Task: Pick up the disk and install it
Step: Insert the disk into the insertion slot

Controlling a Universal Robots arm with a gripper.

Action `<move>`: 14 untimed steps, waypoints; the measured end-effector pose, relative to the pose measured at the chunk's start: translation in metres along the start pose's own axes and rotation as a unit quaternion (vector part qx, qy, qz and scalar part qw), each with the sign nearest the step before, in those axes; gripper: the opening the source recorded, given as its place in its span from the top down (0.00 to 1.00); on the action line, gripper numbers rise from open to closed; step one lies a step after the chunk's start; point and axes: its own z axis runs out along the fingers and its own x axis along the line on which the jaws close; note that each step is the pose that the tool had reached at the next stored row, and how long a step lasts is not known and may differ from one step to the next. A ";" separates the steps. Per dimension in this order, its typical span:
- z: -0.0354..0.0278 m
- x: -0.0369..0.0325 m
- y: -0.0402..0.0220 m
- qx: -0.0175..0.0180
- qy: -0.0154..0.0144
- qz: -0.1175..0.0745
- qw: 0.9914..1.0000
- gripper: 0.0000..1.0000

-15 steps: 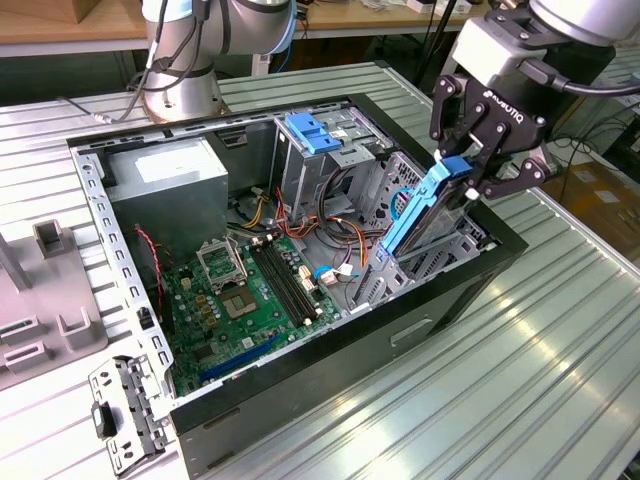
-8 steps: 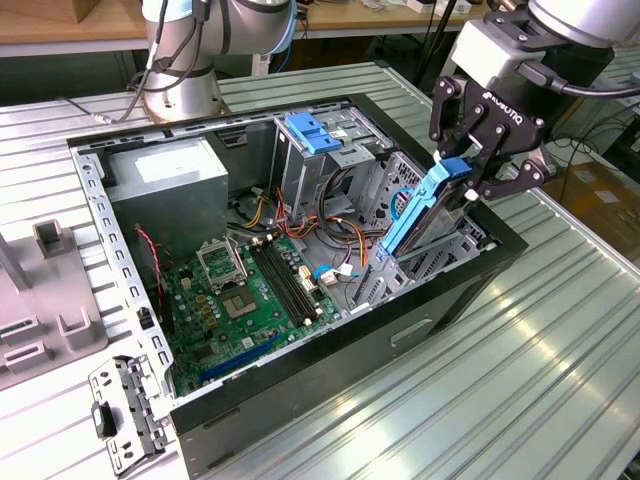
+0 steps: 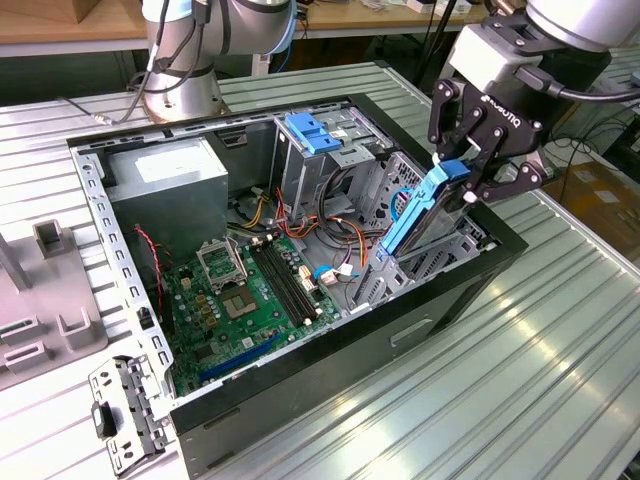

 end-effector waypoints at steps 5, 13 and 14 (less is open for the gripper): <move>0.0017 0.0001 0.0000 0.000 0.000 0.000 1.000 0.63; 0.0034 0.0003 0.0000 0.000 0.000 0.000 1.000 0.63; 0.0034 0.0003 0.0000 0.000 0.000 0.000 1.000 0.63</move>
